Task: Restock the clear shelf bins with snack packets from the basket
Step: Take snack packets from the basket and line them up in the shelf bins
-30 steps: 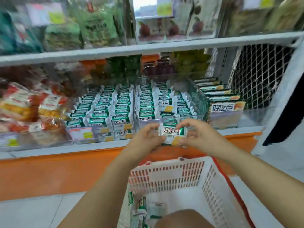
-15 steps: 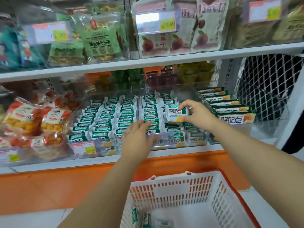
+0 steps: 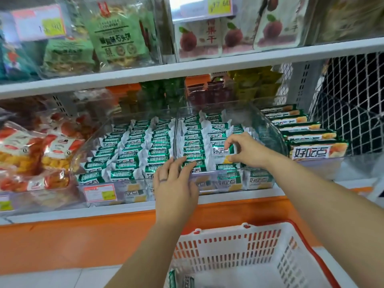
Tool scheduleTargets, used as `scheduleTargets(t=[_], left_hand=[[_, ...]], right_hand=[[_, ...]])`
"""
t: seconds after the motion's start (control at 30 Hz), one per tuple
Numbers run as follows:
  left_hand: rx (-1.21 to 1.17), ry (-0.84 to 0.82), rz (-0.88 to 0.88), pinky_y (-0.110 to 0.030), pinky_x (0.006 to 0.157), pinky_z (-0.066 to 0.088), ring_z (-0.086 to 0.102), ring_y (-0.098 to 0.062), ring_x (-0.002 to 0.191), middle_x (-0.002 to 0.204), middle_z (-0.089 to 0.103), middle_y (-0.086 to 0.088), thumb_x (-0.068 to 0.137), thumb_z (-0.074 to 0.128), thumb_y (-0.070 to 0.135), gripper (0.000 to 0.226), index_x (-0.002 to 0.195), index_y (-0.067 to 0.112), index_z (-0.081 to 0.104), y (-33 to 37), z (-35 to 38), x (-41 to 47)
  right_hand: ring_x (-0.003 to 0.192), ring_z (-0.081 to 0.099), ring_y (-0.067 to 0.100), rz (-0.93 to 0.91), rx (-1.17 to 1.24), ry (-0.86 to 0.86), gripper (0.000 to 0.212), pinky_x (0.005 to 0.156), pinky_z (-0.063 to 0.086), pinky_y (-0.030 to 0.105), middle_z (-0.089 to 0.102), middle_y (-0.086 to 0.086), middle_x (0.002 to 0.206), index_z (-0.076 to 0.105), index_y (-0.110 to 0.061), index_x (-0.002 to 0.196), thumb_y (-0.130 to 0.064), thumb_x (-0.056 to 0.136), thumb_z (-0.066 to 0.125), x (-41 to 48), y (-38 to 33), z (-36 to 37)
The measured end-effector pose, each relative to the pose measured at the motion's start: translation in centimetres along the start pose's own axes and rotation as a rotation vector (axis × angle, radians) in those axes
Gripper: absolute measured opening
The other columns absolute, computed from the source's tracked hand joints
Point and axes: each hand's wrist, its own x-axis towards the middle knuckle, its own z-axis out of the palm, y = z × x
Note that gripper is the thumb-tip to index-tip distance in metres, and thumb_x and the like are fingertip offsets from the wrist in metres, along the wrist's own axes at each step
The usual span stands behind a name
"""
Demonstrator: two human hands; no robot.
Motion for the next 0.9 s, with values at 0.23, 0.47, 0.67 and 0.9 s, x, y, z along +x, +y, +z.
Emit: scheduleTargets(t=[0.23,0.47,0.67,0.9], left_hand=[[-0.156,0.119,-0.024,-0.058,0.100,0.039,0.052,-0.028,0.113,0.117,0.059,-0.006,0.080,0.064,0.002,0.031,0.109,0.015,0.066,0.9,-2.0,-1.6],[-0.205,0.134,-0.107,-0.034,0.090,0.039,0.053,-0.014,0.092,0.100,0.063,0.002,0.083,0.046,0.008,0.030,0.105,0.018,0.064,1.6,0.7,-7.1],[-0.036,-0.368,-0.074,-0.033,0.078,0.050,0.065,-0.017,0.078,0.098,0.064,0.006,0.071,0.047,0.019,0.034,0.097,0.025,0.068,-1.5,7.6,-14.9],[0.053,-1.035,-0.241,-0.039,0.109,0.028,0.031,-0.022,0.136,0.152,0.025,0.006,0.093,0.040,0.015,0.052,0.142,0.028,0.028,-4.8,13.7,-20.3]], right_hand=[[0.112,0.026,0.010,0.030,-0.026,0.207,0.032,0.105,0.022,0.031,0.038,-0.006,0.111,0.060,-0.034,0.114,-0.019,0.086,0.067,-4.3,-2.1,0.0],[0.072,0.054,0.000,-0.111,0.389,0.493,0.030,0.066,0.043,0.008,0.061,-0.007,0.080,0.058,-0.031,0.085,-0.002,0.085,0.064,-12.7,-2.4,5.3],[0.070,0.058,-0.004,0.172,0.316,0.057,0.028,0.061,0.039,0.008,0.062,-0.018,0.068,0.057,-0.036,0.077,-0.011,0.085,0.067,-15.3,6.1,16.3],[0.099,0.053,0.012,0.577,0.234,-0.433,0.039,0.084,0.044,0.021,0.056,0.002,0.120,0.051,-0.021,0.124,-0.025,0.087,0.064,-16.5,13.7,28.3]])
